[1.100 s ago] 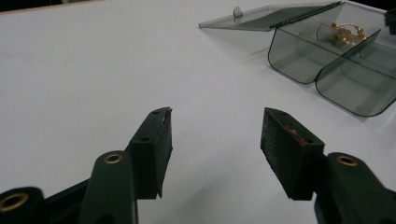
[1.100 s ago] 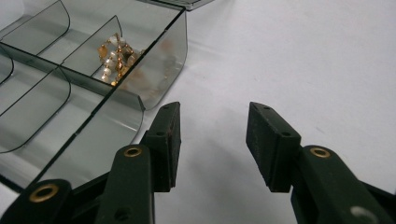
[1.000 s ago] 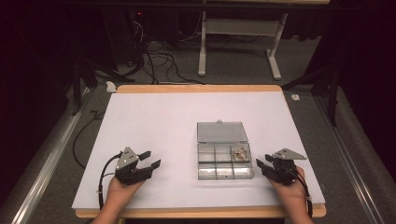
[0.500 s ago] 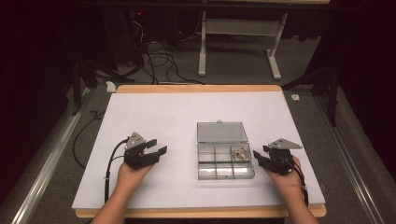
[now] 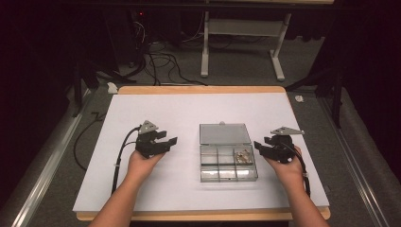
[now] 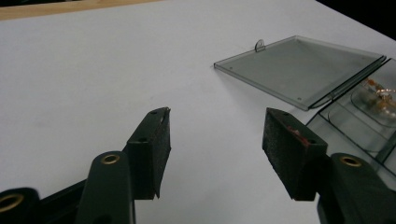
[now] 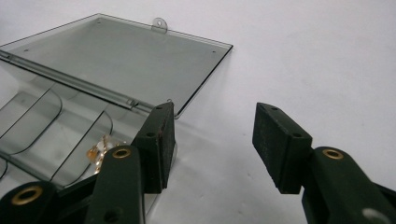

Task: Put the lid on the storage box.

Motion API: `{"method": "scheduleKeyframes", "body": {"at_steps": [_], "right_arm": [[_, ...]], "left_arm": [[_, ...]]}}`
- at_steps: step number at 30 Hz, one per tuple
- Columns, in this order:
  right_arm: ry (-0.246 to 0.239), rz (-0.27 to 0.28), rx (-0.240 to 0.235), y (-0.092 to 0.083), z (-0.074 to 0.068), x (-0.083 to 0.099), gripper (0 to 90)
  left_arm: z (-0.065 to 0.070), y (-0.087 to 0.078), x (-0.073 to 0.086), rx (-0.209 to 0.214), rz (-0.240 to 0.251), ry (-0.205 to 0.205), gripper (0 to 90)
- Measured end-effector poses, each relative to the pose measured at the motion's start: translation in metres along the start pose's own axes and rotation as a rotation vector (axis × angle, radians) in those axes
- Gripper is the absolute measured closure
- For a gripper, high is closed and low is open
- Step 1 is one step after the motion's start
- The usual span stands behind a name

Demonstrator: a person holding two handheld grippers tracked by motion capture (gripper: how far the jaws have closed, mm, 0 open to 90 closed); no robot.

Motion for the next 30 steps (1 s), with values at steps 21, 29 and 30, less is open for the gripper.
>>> {"method": "scheduleKeyframes", "body": {"at_steps": [21, 29, 30], "right_arm": [[0.026, -0.08, -0.08, 0.026, -0.01, -0.028, 42.2], [0.085, -0.119, -0.108, 0.042, -0.01, -0.028, 38.8], [0.092, -0.123, -0.112, 0.044, -0.009, -0.027, 38.5]], "left_arm": [[0.028, 0.055, -0.015, 0.107, -0.075, -0.101, 36.3], [0.045, 0.08, -0.007, 0.167, -0.104, -0.141, 34.7], [0.046, 0.082, -0.007, 0.171, -0.106, -0.148, 34.7]]}}
Point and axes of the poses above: each handheld gripper's, and its own axes: y roughly forward along the jaws, x roughly out of its underside, z roughly to its right, the point moved 5 cm from there along y, roughly forward along the jaws, and after that the axes turned 1 degree about x, right-handed, at the moved point
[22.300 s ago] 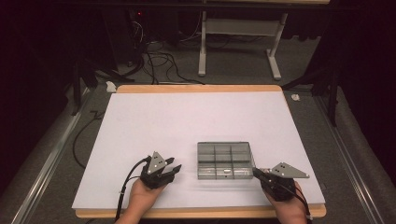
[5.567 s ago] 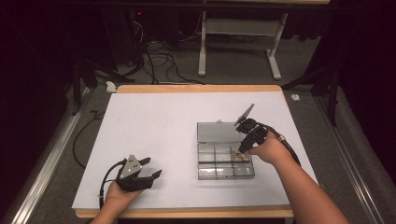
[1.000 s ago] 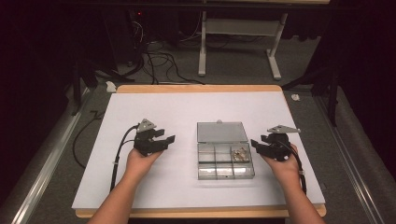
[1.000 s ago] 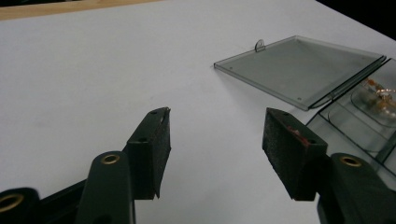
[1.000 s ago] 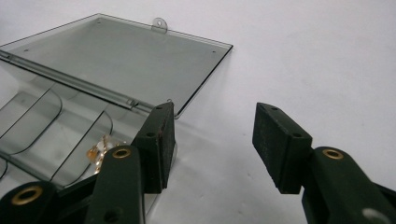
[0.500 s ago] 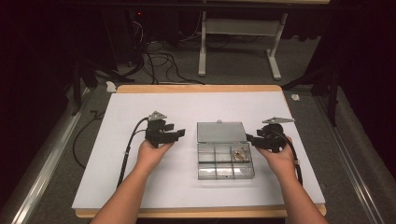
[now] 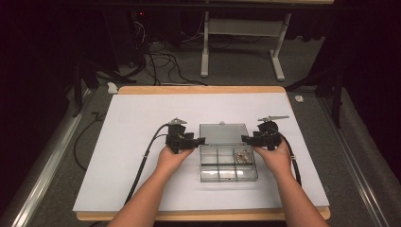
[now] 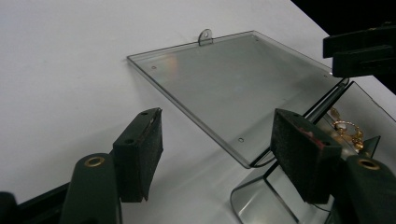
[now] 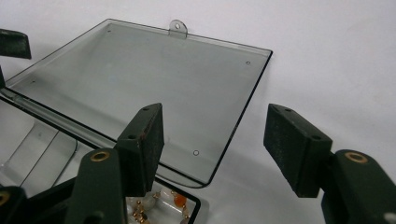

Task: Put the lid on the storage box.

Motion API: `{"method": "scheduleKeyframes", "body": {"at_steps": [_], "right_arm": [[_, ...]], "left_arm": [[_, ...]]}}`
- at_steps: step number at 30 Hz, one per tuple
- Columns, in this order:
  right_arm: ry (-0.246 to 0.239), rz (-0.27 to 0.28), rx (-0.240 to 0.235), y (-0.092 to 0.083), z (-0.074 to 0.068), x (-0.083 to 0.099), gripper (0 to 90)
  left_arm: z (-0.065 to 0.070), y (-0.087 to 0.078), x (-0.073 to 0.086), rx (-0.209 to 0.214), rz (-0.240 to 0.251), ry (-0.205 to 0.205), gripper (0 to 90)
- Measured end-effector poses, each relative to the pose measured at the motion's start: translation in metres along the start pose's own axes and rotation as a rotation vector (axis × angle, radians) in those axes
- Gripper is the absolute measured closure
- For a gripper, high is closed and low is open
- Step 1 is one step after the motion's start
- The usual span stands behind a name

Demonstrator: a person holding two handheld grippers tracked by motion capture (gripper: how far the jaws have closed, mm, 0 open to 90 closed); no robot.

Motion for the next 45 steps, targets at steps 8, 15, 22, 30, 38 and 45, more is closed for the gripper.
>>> {"method": "scheduleKeyframes", "body": {"at_steps": [8, 15, 22, 30, 38, 45], "right_arm": [[0.03, -0.03, -0.043, 0.009, 0.003, 0.003, 35.7], [0.074, -0.035, -0.135, 0.017, 0.001, 0.004, 32.6], [0.153, -0.06, -0.216, 0.022, 0.004, 0.006, 30.9], [0.161, -0.06, -0.225, 0.022, 0.002, 0.006, 32.3], [0.113, -0.034, -0.192, 0.016, -0.003, 0.005, 38.1], [0.09, -0.001, -0.191, 0.008, -0.004, 0.006, 48.5]], "left_arm": [[-0.002, 0.009, 0.003, 0.061, 0.011, -0.072, 35.9], [-0.003, 0.013, 0.004, 0.105, 0.009, -0.119, 38.3], [-0.006, 0.015, 0.006, 0.121, 0.013, -0.152, 38.6], [-0.007, 0.016, 0.007, 0.142, 0.008, -0.169, 45.2], [-0.001, 0.009, 0.002, 0.086, 0.033, -0.076, 54.8], [0.004, 0.001, -0.004, 0.032, 0.061, 0.004, 65.6]]}}
Point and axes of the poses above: each handheld gripper's, and its own axes: y roughly forward along the jaws, x roughly out of its underside, z roughly to its right, the point moved 5 cm from there along y, roughly forward along the jaws, and after that the axes turned 1 degree about x, right-handed, at the moved point
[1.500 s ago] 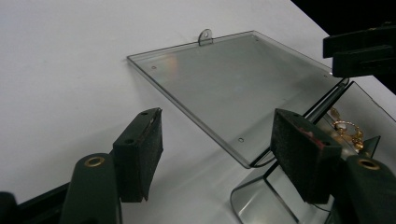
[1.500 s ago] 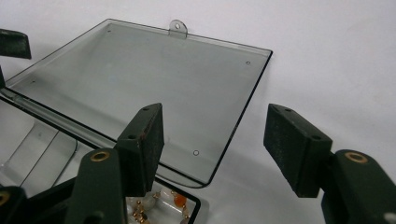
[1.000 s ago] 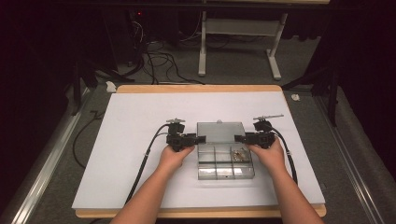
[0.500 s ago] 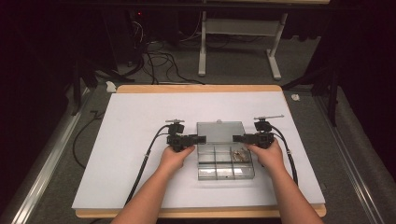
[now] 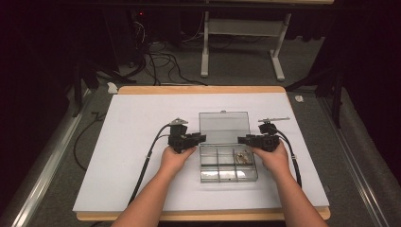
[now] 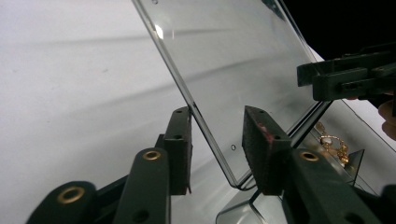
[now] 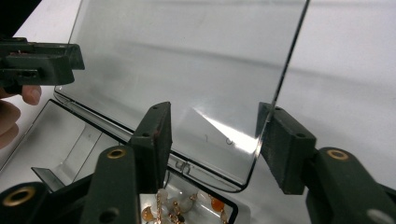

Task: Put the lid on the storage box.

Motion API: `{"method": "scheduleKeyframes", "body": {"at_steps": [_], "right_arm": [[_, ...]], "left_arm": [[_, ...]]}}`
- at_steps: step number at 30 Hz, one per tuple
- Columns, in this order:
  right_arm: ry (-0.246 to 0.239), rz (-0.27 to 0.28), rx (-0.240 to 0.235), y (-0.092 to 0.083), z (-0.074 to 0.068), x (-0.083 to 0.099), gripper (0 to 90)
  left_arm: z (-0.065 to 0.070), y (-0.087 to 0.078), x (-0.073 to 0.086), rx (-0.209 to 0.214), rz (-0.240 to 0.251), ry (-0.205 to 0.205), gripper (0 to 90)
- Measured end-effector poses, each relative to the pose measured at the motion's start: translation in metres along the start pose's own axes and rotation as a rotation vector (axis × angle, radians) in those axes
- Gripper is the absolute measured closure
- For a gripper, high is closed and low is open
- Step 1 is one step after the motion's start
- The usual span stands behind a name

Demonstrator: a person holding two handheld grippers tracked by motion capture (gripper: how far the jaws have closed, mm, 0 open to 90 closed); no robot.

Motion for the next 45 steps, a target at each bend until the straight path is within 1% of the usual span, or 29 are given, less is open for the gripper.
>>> {"method": "scheduleKeyframes", "body": {"at_steps": [4, 7, 14, 17, 20, 21, 23, 26, 33, 36, 41, 45], "right_arm": [[-0.006, 0.012, 0.005, -0.003, -0.001, 0.001, 52.8], [-0.017, 0.017, 0.015, -0.006, -0.002, 0.001, 55.8], [-0.03, 0.027, 0.031, -0.012, -0.002, 0.002, 61.9], [-0.037, 0.034, 0.029, -0.015, -0.003, 0.003, 62.9], [-0.052, 0.035, 0.028, -0.016, -0.004, 0.003, 60.1], [-0.064, 0.034, 0.03, -0.017, -0.005, 0.003, 58.2], [-0.072, 0.043, 0.03, -0.017, -0.007, 0.003, 55.2], [-0.084, 0.056, 0.034, -0.019, -0.009, 0.002, 53.7], [-0.091, 0.074, 0.04, -0.027, -0.013, 0.001, 52.4], [-0.094, 0.081, 0.04, -0.03, -0.014, 0.001, 51.7], [-0.105, 0.097, 0.037, -0.036, -0.018, 0.002, 49.8], [-0.113, 0.102, 0.046, -0.038, -0.022, 0.004, 48.4]], "left_arm": [[0.002, -0.004, -0.003, -0.014, 0.017, 0.029, 70.4], [0.004, -0.006, -0.004, -0.023, 0.027, 0.043, 73.5], [0.009, -0.009, -0.009, -0.054, 0.04, 0.086, 78.6], [0.011, -0.01, -0.009, -0.058, 0.045, 0.096, 80.2], [0.014, -0.013, -0.01, -0.069, 0.047, 0.123, 81.1], [0.015, -0.013, -0.01, -0.072, 0.049, 0.128, 81.1], [0.016, -0.014, -0.009, -0.075, 0.052, 0.142, 79.8], [0.019, -0.016, -0.009, -0.074, 0.057, 0.148, 78.4], [0.024, -0.022, -0.01, -0.061, 0.075, 0.16, 76.7], [0.027, -0.025, -0.009, -0.06, 0.089, 0.164, 75.9], [0.034, -0.031, -0.007, -0.041, 0.115, 0.17, 74.6], [0.037, -0.034, -0.004, -0.051, 0.123, 0.187, 72.5]]}}
Point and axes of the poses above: each handheld gripper's, and its own axes: y roughly forward along the jaws, x roughly out of its underside, z roughly to its right, the point moved 5 cm from there along y, roughly forward along the jaws, and after that the axes turned 1 degree about x, right-handed, at the moved point
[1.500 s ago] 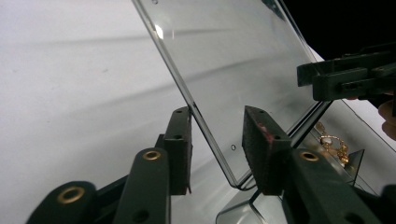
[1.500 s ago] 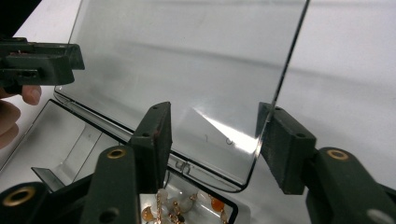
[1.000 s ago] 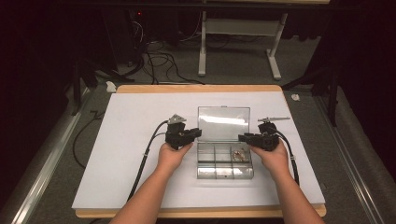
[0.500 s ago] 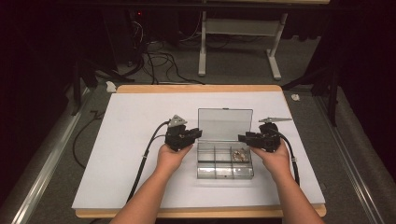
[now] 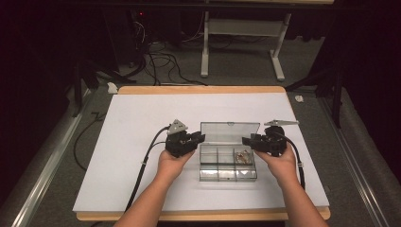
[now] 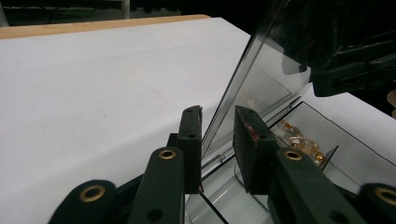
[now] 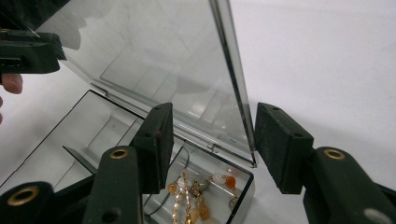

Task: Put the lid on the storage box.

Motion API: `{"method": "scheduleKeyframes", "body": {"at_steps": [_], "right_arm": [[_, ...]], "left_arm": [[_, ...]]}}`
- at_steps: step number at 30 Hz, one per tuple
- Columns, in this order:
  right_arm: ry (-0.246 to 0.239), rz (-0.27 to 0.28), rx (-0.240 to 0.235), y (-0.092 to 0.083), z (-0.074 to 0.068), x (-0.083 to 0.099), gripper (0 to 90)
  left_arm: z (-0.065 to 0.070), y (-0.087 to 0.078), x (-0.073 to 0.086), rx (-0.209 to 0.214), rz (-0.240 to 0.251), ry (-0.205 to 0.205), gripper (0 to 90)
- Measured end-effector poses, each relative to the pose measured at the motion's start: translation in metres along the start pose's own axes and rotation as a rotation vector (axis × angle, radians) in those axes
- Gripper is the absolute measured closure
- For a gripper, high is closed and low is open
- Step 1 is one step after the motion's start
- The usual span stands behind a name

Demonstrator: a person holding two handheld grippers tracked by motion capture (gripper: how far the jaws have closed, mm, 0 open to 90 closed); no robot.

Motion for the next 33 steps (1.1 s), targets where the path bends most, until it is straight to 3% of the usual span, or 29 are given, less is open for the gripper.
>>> {"method": "scheduleKeyframes", "body": {"at_steps": [5, 19, 33], "right_arm": [[-0.015, 0.017, 0.011, -0.002, -0.003, 0.002, 47.6], [-0.048, 0.056, 0.073, -0.016, -0.002, 0.014, 47.0], [-0.082, 0.081, 0.129, -0.031, -0.004, 0.03, 48.5]], "left_arm": [[0.004, -0.004, 0.002, 0.019, 0.007, -0.002, 70.4], [0.011, -0.014, 0.005, 0.02, 0.033, 0.026, 67.4], [0.014, -0.023, 0.017, 0.018, 0.028, 0.046, 67.9]]}}
Point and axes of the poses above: each handheld gripper's, and its own axes: y roughly forward along the jaws, x roughly out of its underside, z roughly to its right, the point moved 5 cm from there along y, roughly forward along the jaws, and after that the axes turned 1 degree about x, right-handed, at the moved point
